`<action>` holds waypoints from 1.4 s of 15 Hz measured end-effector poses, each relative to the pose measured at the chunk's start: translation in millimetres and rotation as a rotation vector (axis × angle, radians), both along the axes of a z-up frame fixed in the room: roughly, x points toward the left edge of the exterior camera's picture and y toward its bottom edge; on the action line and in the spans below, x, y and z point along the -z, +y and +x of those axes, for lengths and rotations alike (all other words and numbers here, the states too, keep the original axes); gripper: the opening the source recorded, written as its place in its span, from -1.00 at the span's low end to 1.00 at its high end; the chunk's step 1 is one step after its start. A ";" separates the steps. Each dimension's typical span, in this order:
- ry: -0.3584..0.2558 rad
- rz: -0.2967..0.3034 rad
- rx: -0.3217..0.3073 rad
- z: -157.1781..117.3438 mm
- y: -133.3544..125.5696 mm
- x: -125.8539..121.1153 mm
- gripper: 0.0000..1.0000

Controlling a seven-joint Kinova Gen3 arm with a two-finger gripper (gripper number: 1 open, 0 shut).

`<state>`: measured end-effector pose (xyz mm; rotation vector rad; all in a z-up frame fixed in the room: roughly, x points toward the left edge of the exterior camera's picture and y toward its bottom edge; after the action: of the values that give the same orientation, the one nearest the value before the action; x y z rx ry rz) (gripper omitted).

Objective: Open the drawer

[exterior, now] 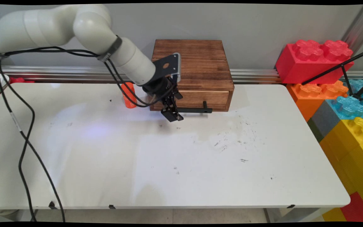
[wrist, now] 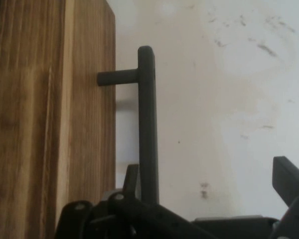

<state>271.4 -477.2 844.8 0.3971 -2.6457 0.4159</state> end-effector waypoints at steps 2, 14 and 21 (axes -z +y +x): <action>-0.015 -0.003 0.003 -5.8 -7.1 8.4 1.00; -0.040 0.010 0.014 -23.1 -37.7 52.8 1.00; -0.025 0.035 0.012 -29.2 -43.9 70.3 1.00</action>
<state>242.2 -521.1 774.5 0.3888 -2.6818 0.3736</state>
